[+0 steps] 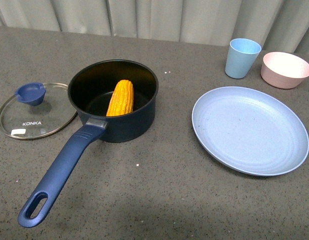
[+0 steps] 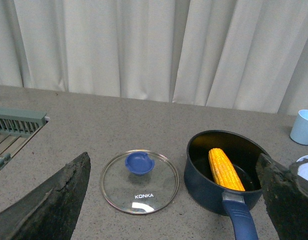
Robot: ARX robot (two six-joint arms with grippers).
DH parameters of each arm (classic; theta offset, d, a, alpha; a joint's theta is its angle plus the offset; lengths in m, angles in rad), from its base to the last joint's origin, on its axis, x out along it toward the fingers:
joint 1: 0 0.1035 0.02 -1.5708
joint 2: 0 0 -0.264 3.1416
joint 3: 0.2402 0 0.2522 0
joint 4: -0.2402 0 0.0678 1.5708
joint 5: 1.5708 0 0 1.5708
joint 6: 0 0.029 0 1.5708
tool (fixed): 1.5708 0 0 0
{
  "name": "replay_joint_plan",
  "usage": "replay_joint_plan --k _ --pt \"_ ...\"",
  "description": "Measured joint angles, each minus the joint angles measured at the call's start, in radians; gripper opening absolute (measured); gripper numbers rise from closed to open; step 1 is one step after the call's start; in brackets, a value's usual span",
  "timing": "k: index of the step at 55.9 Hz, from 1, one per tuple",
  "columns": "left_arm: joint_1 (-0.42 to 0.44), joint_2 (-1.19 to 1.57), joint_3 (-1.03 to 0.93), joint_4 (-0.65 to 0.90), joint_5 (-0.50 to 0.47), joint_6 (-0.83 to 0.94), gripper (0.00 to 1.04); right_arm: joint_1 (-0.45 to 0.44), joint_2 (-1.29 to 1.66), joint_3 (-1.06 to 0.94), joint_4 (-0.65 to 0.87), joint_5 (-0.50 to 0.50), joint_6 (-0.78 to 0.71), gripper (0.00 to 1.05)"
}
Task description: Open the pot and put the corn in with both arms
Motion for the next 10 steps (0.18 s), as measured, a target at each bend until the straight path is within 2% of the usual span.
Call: replay_joint_plan --k 10 --pt "0.0 0.0 0.0 0.0 0.0 0.0 0.98 0.0 0.0 0.0 0.0 0.0 0.0 0.95"
